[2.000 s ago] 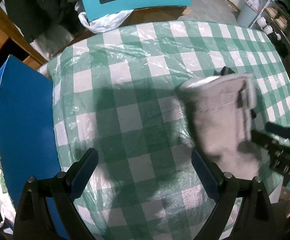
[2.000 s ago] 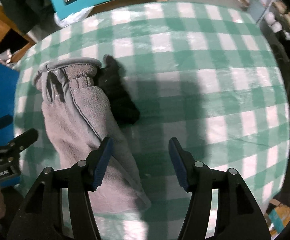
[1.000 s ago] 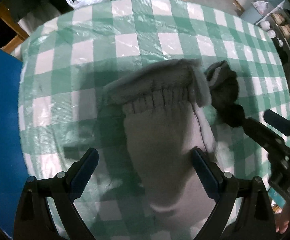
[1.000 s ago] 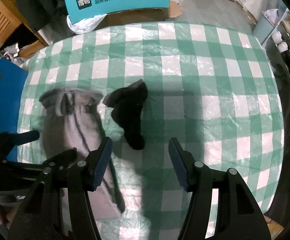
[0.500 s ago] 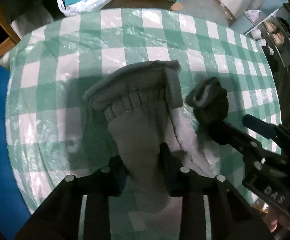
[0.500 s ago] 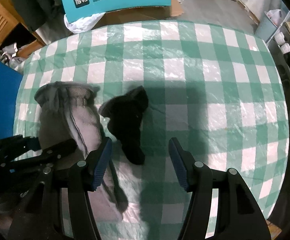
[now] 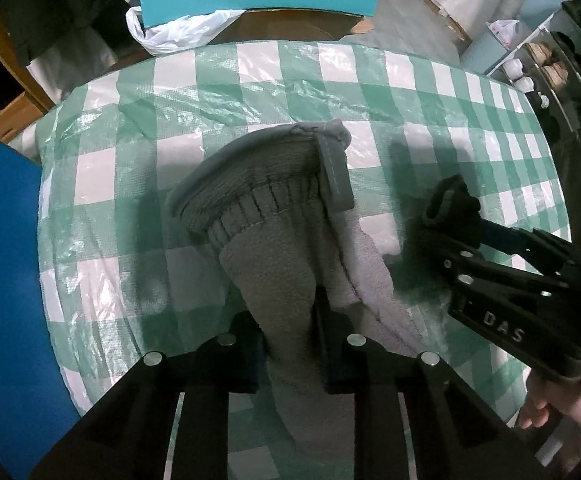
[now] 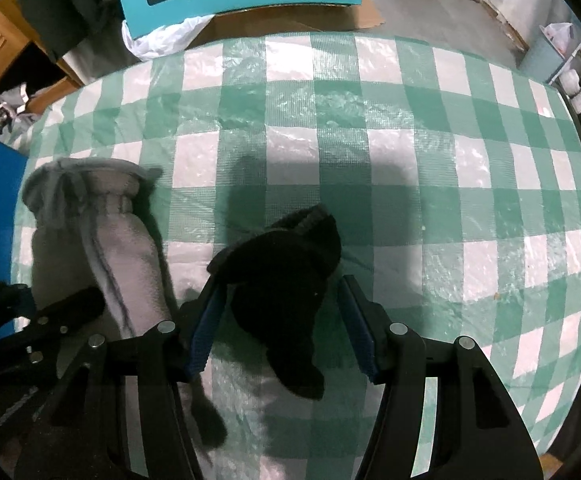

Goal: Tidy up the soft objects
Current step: 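Grasp the grey mitten cuff with the left tool while the right tool grasps the black glove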

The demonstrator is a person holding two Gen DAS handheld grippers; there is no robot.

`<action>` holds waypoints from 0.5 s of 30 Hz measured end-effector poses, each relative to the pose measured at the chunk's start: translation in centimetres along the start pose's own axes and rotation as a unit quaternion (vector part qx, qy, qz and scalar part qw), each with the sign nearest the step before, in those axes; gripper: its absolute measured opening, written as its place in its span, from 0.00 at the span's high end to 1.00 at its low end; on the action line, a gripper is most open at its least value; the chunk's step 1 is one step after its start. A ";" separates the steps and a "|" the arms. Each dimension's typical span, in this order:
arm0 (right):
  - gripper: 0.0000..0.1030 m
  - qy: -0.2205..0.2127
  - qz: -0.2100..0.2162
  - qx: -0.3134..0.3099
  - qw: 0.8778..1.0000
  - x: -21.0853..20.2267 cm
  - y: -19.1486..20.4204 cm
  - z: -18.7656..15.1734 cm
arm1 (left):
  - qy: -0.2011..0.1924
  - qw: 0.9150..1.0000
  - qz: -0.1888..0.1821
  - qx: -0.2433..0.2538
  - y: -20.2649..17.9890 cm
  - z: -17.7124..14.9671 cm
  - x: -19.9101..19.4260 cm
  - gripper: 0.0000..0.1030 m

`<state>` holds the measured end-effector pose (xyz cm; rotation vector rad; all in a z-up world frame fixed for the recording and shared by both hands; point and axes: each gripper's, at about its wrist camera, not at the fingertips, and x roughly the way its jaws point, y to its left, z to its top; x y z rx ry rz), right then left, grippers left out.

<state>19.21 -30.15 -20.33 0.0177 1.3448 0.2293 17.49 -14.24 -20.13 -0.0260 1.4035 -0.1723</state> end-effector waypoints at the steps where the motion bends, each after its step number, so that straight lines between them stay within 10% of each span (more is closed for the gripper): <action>1: 0.45 -0.001 -0.002 0.003 1.000 0.1 -0.1 0.0 | -0.001 1.000 0.001 0.002 0.0 0.1 0.1 0.81; 3: 0.59 -0.004 -0.011 0.002 1.000 0.0 -0.1 0.1 | -0.003 1.000 0.000 0.008 0.0 0.2 0.1 0.82; 15: 0.63 -0.027 -0.023 -0.005 0.999 -3.4 1.0 -0.8 | -0.031 0.999 0.009 0.034 -0.4 -1.1 -2.9 0.83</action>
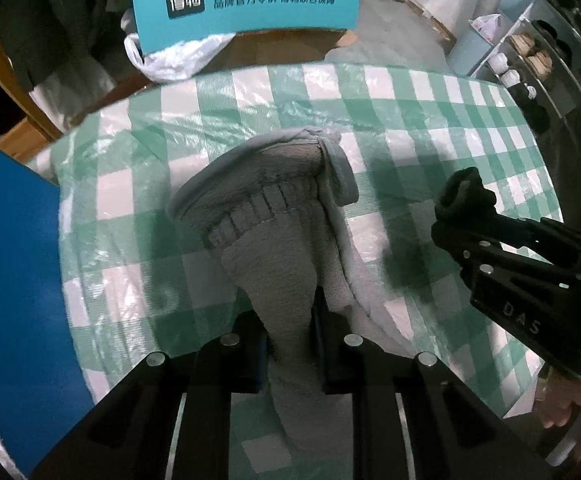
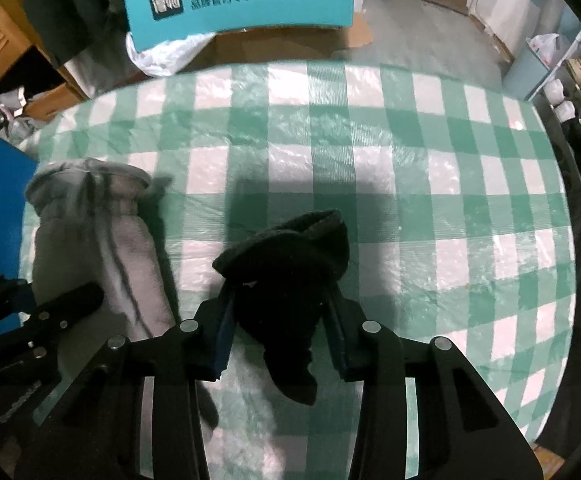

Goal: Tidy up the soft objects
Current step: 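Grasp the grey mitten cuff with the left tool while the right tool grasps the black glove, then lift the grey mitten with the left tool while the right tool carries the black glove toward the box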

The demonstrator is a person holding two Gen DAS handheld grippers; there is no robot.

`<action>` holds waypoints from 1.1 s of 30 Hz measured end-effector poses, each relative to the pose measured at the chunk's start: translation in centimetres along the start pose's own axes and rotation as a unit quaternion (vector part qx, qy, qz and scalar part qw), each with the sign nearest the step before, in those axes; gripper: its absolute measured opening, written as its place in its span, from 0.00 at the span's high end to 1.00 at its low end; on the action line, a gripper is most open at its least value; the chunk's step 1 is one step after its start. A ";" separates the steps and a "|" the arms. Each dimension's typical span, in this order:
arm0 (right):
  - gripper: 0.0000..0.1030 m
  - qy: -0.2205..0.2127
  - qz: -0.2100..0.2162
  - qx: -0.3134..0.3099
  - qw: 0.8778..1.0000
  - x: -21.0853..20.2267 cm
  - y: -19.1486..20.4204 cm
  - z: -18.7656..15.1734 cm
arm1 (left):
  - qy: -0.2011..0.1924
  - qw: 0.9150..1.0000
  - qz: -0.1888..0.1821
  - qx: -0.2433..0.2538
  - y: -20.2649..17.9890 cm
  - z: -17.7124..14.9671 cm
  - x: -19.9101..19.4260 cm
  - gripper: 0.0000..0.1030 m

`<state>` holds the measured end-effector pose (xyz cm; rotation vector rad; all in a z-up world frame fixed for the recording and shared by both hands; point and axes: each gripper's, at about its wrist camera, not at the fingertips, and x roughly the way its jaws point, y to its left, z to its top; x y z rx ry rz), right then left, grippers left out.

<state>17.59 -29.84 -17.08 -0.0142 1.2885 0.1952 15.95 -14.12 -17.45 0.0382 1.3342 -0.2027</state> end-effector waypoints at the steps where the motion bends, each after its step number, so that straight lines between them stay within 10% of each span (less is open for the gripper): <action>1: 0.63 -0.004 0.001 0.000 1.000 -0.5 0.1 -0.1 | -0.004 1.000 0.000 0.002 -0.1 -0.1 -0.4 0.84; 33: 0.63 -0.097 -0.002 -0.033 0.995 -12.7 3.9 -3.3 | -0.151 0.986 0.068 0.026 -0.3 -3.4 -12.8 0.84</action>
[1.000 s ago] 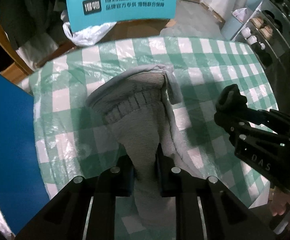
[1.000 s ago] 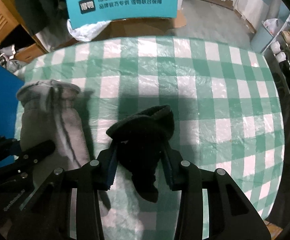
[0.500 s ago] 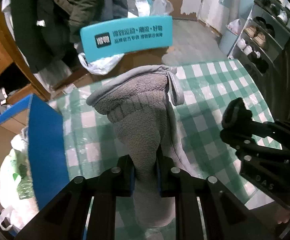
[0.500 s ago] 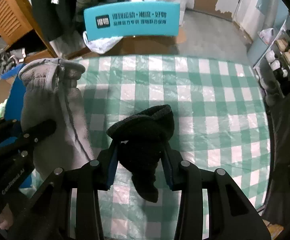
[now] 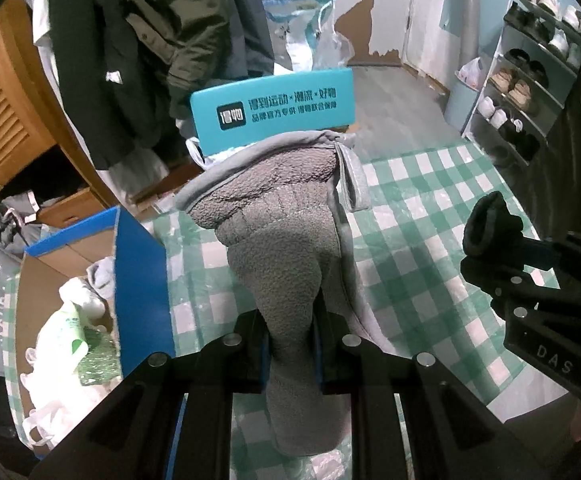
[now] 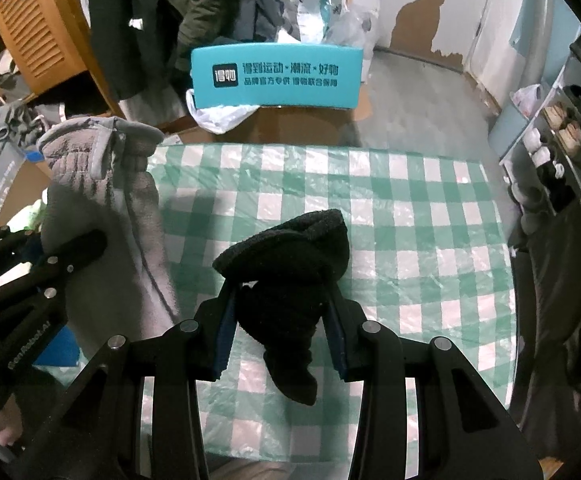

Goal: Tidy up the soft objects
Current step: 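Lift the grey mitten with the left tool while the right tool carries the black glove toward the box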

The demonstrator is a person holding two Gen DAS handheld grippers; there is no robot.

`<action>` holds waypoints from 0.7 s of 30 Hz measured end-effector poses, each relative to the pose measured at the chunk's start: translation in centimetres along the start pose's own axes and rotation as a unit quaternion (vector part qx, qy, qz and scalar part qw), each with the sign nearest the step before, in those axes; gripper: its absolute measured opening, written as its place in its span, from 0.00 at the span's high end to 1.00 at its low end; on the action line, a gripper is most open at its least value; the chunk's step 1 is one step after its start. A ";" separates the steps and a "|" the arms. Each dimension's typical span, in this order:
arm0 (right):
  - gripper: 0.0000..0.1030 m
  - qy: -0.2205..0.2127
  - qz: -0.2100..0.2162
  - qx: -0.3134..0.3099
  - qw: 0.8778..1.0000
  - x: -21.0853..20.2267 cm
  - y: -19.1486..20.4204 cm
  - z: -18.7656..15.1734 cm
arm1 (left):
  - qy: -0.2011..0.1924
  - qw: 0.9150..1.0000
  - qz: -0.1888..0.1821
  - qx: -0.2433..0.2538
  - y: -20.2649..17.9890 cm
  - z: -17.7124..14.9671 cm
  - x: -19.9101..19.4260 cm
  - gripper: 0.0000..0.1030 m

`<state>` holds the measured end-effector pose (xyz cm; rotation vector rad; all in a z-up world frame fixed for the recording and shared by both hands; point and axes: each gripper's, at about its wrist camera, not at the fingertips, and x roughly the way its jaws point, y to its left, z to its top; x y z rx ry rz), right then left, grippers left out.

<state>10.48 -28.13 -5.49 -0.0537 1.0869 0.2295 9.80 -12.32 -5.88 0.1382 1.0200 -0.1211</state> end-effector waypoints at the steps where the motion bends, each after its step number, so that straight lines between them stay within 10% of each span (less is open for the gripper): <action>1: 0.63 -0.002 0.000 -0.001 1.000 -0.2 0.1 0.0 | -0.005 1.000 0.003 0.000 0.1 0.1 -0.4 0.84; 21: 0.63 -0.044 0.024 -0.035 0.998 -3.6 4.8 2.4 | -0.063 0.997 0.025 -0.038 4.6 1.2 -6.0 0.84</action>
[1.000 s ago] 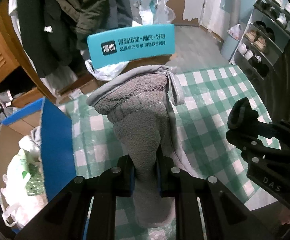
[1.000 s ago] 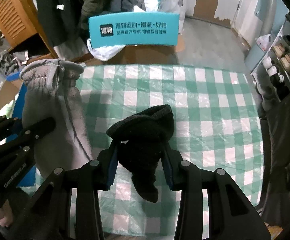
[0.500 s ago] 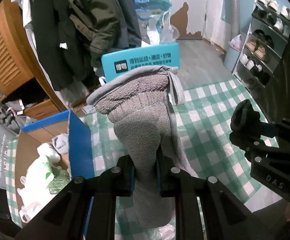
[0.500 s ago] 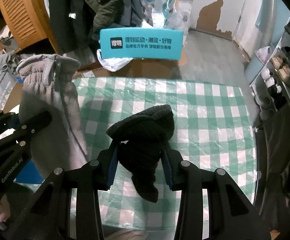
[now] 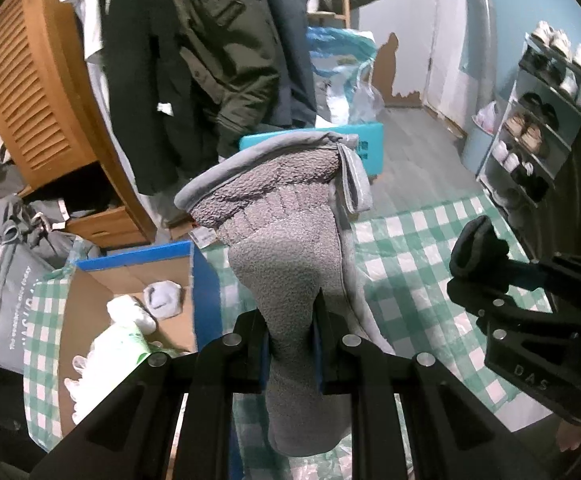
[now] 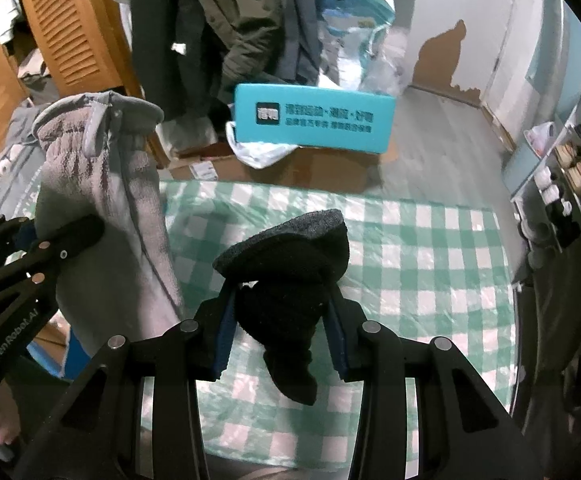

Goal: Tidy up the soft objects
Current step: 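Lift the grey mitten with the left tool while the right tool carries the black glove toward the box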

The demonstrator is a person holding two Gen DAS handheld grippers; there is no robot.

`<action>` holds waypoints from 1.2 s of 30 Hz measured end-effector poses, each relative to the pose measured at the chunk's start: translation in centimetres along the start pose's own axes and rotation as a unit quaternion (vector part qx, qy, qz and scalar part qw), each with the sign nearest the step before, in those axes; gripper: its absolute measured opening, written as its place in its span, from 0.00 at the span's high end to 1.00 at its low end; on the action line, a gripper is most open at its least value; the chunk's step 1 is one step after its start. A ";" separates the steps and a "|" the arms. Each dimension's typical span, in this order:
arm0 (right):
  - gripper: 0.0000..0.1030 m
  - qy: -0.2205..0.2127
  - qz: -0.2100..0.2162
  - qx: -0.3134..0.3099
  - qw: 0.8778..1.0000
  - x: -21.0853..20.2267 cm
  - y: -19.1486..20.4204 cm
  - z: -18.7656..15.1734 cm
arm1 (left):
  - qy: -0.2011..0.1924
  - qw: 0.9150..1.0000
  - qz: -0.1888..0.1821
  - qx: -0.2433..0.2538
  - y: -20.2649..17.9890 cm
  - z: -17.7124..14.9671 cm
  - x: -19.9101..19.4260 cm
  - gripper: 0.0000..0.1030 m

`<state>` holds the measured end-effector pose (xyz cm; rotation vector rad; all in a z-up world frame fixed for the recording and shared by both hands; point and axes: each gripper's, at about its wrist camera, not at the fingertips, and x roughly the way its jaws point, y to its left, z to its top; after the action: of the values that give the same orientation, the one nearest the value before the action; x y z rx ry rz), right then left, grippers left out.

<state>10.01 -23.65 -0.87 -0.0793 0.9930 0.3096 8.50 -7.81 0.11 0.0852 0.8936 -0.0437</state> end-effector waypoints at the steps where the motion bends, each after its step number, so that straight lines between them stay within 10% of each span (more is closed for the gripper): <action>1: 0.63 -0.001 0.002 -0.002 1.000 -0.1 0.4 0.2 | -0.002 1.000 -0.001 -0.004 0.4 0.1 -0.3 0.84; 36: 0.63 0.031 0.098 -0.110 0.989 5.2 18.5 4.6 | 0.008 0.989 0.107 -0.105 18.6 -3.7 -1.5 0.84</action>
<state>10.97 -3.87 -1.32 -0.1933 1.0276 0.5992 6.04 11.03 -0.01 -0.0164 0.8962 0.2514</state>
